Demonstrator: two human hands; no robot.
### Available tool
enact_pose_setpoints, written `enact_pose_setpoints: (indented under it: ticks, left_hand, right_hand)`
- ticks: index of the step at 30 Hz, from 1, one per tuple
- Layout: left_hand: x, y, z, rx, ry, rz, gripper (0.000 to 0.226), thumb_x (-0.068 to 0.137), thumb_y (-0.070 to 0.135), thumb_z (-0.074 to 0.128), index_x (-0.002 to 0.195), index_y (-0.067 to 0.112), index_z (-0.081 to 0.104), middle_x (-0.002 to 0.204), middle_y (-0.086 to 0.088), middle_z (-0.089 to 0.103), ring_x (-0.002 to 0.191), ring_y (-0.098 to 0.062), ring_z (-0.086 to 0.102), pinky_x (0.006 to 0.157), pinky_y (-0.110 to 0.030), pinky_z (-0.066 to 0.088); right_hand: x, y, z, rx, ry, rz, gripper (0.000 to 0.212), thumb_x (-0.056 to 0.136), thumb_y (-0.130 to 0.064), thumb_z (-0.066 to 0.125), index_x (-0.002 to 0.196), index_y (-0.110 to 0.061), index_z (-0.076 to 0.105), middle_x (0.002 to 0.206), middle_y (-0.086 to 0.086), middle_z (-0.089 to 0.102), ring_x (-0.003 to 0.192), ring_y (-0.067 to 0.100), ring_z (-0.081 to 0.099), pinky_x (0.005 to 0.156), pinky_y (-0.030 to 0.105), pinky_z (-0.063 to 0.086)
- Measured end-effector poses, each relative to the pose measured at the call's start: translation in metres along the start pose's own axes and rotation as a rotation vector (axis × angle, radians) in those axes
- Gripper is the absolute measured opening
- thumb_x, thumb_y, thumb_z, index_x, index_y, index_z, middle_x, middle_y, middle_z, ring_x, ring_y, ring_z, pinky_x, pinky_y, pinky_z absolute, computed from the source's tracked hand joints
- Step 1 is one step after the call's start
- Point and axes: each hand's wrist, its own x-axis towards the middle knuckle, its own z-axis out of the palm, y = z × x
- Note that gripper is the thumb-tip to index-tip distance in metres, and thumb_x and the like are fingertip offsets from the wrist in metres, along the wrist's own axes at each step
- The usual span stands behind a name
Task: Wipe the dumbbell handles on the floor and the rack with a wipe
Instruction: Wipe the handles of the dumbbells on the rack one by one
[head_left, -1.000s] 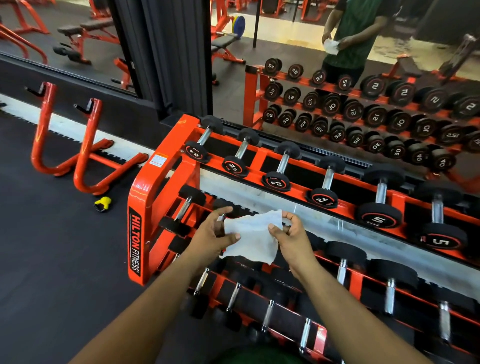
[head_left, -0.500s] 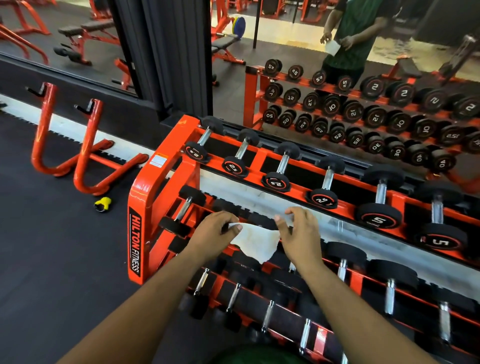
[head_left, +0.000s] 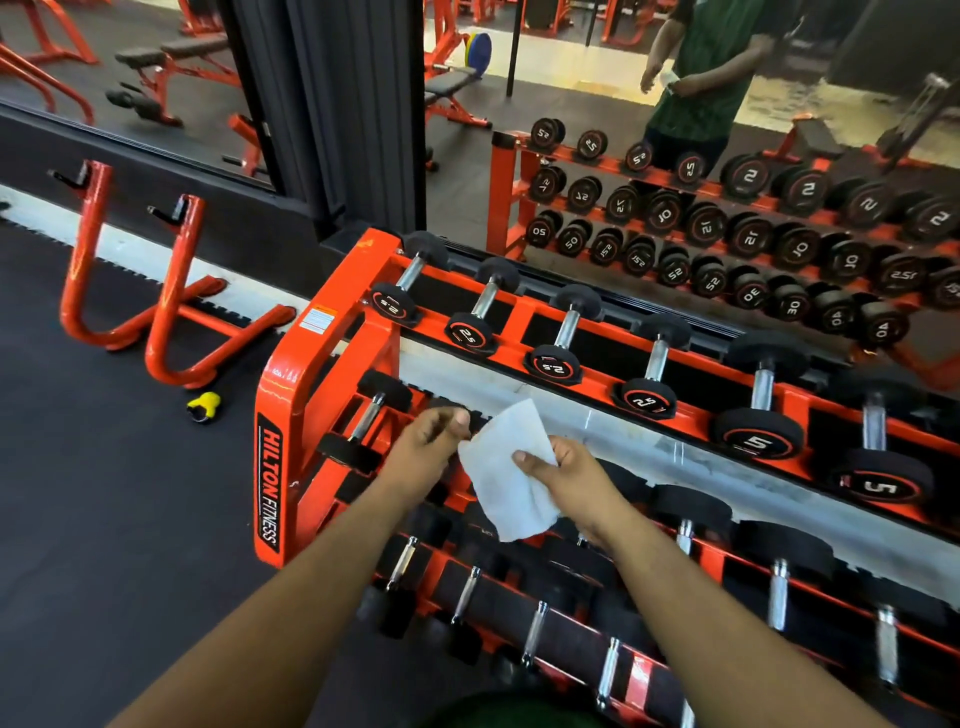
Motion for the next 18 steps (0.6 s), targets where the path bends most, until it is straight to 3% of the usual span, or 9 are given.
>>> enact_pose_setpoints:
  ticks: [1, 3, 5, 7, 10, 12, 15, 18]
  left_hand:
    - [-0.007, -0.004, 0.007, -0.093, -0.062, -0.111, 0.052, 0.091, 0.071, 0.054, 0.113, 0.025, 0.065, 0.106, 0.005, 0.073, 0.096, -0.012, 0.066, 0.083, -0.033, 0.053]
    - [-0.018, -0.013, 0.021, -0.223, -0.208, -0.269, 0.053, 0.095, 0.065, 0.049, 0.124, 0.023, 0.062, 0.117, 0.006, 0.073, 0.107, -0.014, 0.069, 0.09, -0.037, 0.056]
    - [-0.022, -0.019, 0.031, -0.278, -0.256, -0.287, 0.039, 0.102, 0.044, 0.055, 0.126, 0.015, 0.063, 0.119, -0.002, 0.075, 0.112, -0.021, 0.071, 0.097, -0.046, 0.056]
    - [-0.02, -0.02, 0.036, -0.301, -0.198, -0.254, 0.027, 0.101, 0.021, 0.062, 0.123, 0.004, 0.067, 0.115, -0.009, 0.076, 0.113, -0.03, 0.07, 0.098, -0.045, 0.056]
    - [-0.014, -0.019, 0.031, -0.317, -0.073, -0.227, 0.018, 0.097, 0.006, 0.066, 0.113, -0.001, 0.07, 0.108, -0.014, 0.077, 0.107, -0.036, 0.071, 0.092, -0.043, 0.059]
    - [-0.012, -0.015, 0.024, -0.31, -0.036, -0.215, 0.015, 0.096, 0.005, 0.067, 0.11, 0.001, 0.071, 0.105, -0.011, 0.078, 0.102, -0.031, 0.073, 0.084, -0.038, 0.061]
    - [-0.012, -0.01, 0.012, -0.324, -0.036, -0.202, 0.011, 0.097, 0.006, 0.066, 0.107, 0.005, 0.071, 0.101, -0.004, 0.079, 0.094, -0.019, 0.075, 0.076, -0.031, 0.062]
    - [-0.012, -0.007, 0.002, -0.345, -0.091, -0.202, 0.011, 0.098, 0.008, 0.065, 0.108, 0.008, 0.07, 0.105, -0.002, 0.078, 0.095, -0.017, 0.075, 0.081, -0.037, 0.062]
  right_hand:
    - [-0.002, 0.0, 0.003, 0.124, 0.021, 0.056, 0.023, 0.097, -0.029, 0.067, 0.112, -0.012, 0.07, 0.104, 0.004, 0.078, 0.097, 0.026, 0.074, 0.088, 0.047, 0.059]
    - [-0.004, 0.002, 0.011, 0.296, 0.043, 0.148, 0.026, 0.098, -0.026, 0.065, 0.118, -0.01, 0.068, 0.108, 0.008, 0.077, 0.1, 0.03, 0.073, 0.093, 0.053, 0.057]
    - [-0.006, 0.001, 0.019, 0.415, 0.043, 0.219, 0.024, 0.1, -0.023, 0.062, 0.118, -0.008, 0.068, 0.109, 0.012, 0.076, 0.1, 0.032, 0.073, 0.094, 0.053, 0.056]
    - [-0.008, -0.001, 0.023, 0.48, 0.05, 0.244, 0.022, 0.1, -0.018, 0.061, 0.117, -0.006, 0.067, 0.108, 0.015, 0.076, 0.099, 0.033, 0.073, 0.091, 0.05, 0.058]
    - [-0.01, -0.001, 0.021, 0.287, 0.077, 0.152, 0.016, 0.099, -0.014, 0.062, 0.112, -0.008, 0.069, 0.105, 0.01, 0.077, 0.098, 0.027, 0.074, 0.081, 0.038, 0.06]
    - [-0.01, 0.002, 0.016, 0.143, 0.095, 0.088, 0.013, 0.098, -0.008, 0.063, 0.108, -0.008, 0.071, 0.099, 0.005, 0.078, 0.093, 0.022, 0.075, 0.073, 0.029, 0.059]
    - [-0.011, -0.001, 0.01, 0.133, 0.118, 0.066, 0.015, 0.098, -0.003, 0.061, 0.108, -0.008, 0.072, 0.09, 0.008, 0.078, 0.076, 0.016, 0.071, 0.058, 0.027, 0.055]
    - [-0.008, -0.001, 0.006, 0.175, 0.098, 0.071, 0.024, 0.099, -0.005, 0.055, 0.109, -0.018, 0.074, 0.088, 0.006, 0.074, 0.072, 0.016, 0.061, 0.06, 0.028, 0.054]
